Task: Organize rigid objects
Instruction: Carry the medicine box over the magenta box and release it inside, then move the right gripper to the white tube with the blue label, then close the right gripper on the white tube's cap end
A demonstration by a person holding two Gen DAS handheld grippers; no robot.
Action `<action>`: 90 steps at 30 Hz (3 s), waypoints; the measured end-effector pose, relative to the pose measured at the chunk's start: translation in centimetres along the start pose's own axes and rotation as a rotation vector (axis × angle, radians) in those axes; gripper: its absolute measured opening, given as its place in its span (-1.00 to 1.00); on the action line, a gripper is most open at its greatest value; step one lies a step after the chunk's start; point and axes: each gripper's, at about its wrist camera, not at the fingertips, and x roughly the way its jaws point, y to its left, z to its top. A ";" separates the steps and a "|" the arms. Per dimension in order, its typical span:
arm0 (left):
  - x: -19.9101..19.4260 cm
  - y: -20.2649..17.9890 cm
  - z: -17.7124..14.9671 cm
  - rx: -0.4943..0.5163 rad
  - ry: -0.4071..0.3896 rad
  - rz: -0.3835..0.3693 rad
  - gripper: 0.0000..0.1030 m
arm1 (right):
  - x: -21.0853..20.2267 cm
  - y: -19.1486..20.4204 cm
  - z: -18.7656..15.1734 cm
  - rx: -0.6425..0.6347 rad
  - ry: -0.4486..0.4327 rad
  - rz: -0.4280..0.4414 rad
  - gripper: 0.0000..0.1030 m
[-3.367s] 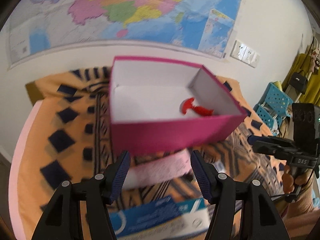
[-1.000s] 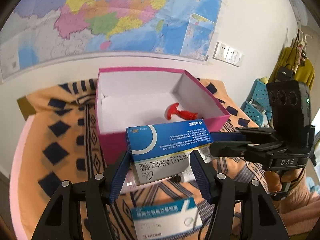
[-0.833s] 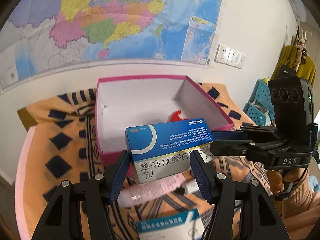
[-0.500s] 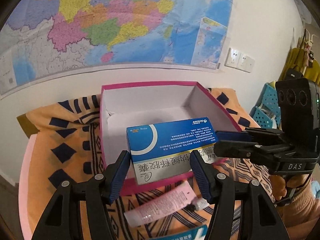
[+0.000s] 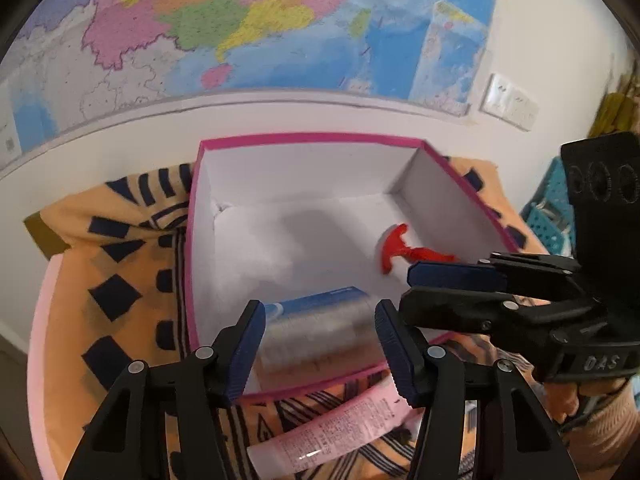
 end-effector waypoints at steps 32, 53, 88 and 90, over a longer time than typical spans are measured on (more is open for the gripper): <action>-3.1 -4.5 -7.7 0.050 -0.032 -0.162 0.19 | -7.4 -3.6 -9.1 0.122 0.003 -0.062 -0.34; 2.2 -7.3 -11.6 0.031 0.139 -0.176 0.14 | -4.5 -6.6 -15.3 0.251 0.113 -0.128 -0.33; 1.1 -8.4 -10.9 0.057 0.098 -0.169 0.10 | -5.1 -5.1 -14.7 0.239 0.038 -0.068 -0.12; 0.6 -8.5 -10.7 0.054 0.086 -0.175 0.10 | -5.7 -4.7 -14.3 0.227 0.022 -0.069 -0.12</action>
